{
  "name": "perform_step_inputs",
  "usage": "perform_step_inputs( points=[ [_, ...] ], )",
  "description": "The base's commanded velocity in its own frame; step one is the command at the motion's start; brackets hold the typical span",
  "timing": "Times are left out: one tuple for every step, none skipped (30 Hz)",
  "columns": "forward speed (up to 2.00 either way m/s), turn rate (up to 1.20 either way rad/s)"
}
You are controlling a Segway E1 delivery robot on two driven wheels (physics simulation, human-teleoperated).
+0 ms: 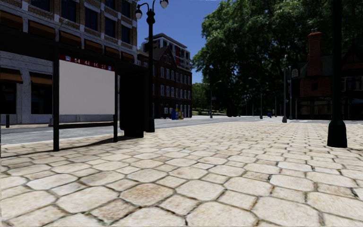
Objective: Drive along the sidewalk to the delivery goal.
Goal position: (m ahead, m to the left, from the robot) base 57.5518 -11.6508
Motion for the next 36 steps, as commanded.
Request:
perform_step_inputs(
  points=[
    [2.0,-0.67],
    [2.0,-0.67],
    [2.0,-0.67],
    [2.0,-0.67],
    [2.0,-0.67],
    [2.0,-0.67],
    [2.0,-0.67],
    [2.0,-0.67],
    [2.0,-0.67],
    [2.0,-0.67],
    [2.0,-0.67],
    [2.0,-0.67],
    [2.0,-0.67],
    [2.0,-0.67],
    [2.0,-0.67],
    [2.0,-0.67],
    [2.0,-0.67],
    [2.0,-0.59],
    [2.0,0.0],
    [2.0,0.0],
    [2.0,0.0],
    [2.0,0.0],
    [2.0,0.0],
    [2.0,0.0],
    [2.0,0.0],
    [2.0,0.0],
    [2.0,0.0],
    [2.0,0.0],
    [2.0,0.0],
    [2.0,0.0],
    [2.0,0.0],
    [2.0,0.0],
    [2.0,0.0],
    [2.0,0.0],
    [2.0,0.0],
    [2.0,0.0]
  ],
)
